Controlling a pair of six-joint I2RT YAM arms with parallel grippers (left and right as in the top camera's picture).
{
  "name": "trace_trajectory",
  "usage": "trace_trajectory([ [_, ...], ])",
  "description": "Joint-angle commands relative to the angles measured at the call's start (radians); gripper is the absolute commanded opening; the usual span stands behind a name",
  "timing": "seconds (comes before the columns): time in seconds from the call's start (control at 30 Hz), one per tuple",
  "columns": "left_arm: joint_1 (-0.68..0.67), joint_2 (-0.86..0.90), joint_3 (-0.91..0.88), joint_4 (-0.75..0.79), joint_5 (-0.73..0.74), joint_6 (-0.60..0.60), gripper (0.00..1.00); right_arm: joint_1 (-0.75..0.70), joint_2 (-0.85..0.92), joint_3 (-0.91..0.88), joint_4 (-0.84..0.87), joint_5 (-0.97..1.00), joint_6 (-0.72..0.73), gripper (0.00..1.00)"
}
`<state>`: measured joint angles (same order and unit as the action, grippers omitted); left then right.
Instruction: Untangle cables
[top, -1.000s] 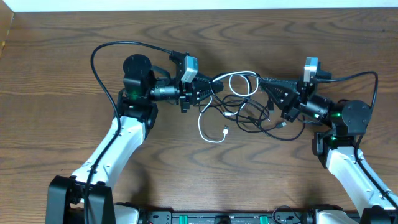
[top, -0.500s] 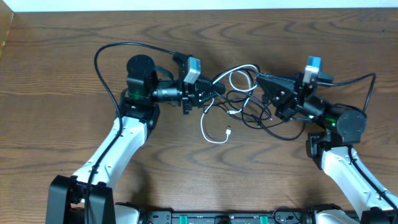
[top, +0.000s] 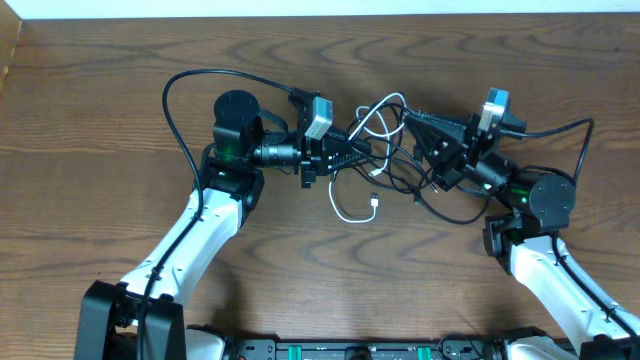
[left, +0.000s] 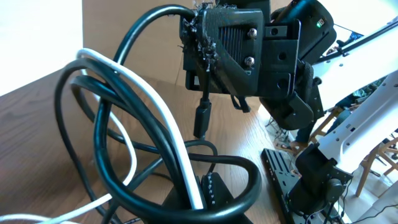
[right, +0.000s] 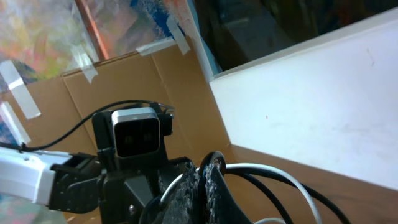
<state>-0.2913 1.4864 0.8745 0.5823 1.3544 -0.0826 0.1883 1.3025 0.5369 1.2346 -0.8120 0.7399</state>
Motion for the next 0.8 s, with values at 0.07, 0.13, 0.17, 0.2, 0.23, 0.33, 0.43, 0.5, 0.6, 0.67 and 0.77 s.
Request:
trace_trajectory([
  [0.07,-0.032,-0.011,0.009,0.002,-0.001,-0.009,0.08,0.049,0.0,0.007,0.002,0.028,-0.213,0.01],
  [0.13,-0.036,-0.011,0.009,0.002,-0.001,-0.009,0.08,0.06,0.0,0.007,0.002,0.028,-0.287,0.01],
  [0.17,-0.036,-0.011,0.009,0.001,0.0,-0.009,0.07,0.062,0.0,0.007,0.002,0.028,-0.328,0.01],
  [0.2,-0.036,-0.011,0.009,0.001,-0.001,-0.009,0.07,0.062,0.0,0.007,0.002,0.028,-0.367,0.01],
  [0.23,-0.036,-0.011,0.009,0.001,-0.001,-0.009,0.07,0.062,0.0,0.007,0.002,0.028,-0.396,0.01],
  [0.33,-0.036,-0.011,0.009,0.001,0.0,-0.009,0.08,0.062,0.0,0.007,0.004,0.029,-0.488,0.01],
  [0.43,-0.036,-0.011,0.009,0.0,0.014,-0.009,0.08,0.062,0.0,0.007,0.004,0.028,-0.548,0.01],
  [0.5,-0.036,-0.011,0.009,0.0,0.025,-0.009,0.08,0.062,0.0,0.007,0.004,0.028,-0.576,0.01],
  [0.6,-0.036,-0.011,0.009,-0.005,0.026,-0.009,0.07,0.062,0.0,0.007,0.005,0.028,-0.6,0.01],
  [0.67,-0.037,-0.011,0.009,-0.006,0.026,-0.009,0.07,0.062,0.0,0.007,0.012,0.028,-0.6,0.01],
  [0.77,-0.048,-0.011,0.009,-0.007,0.026,-0.009,0.07,0.062,0.0,0.007,0.024,0.028,-0.605,0.01],
])
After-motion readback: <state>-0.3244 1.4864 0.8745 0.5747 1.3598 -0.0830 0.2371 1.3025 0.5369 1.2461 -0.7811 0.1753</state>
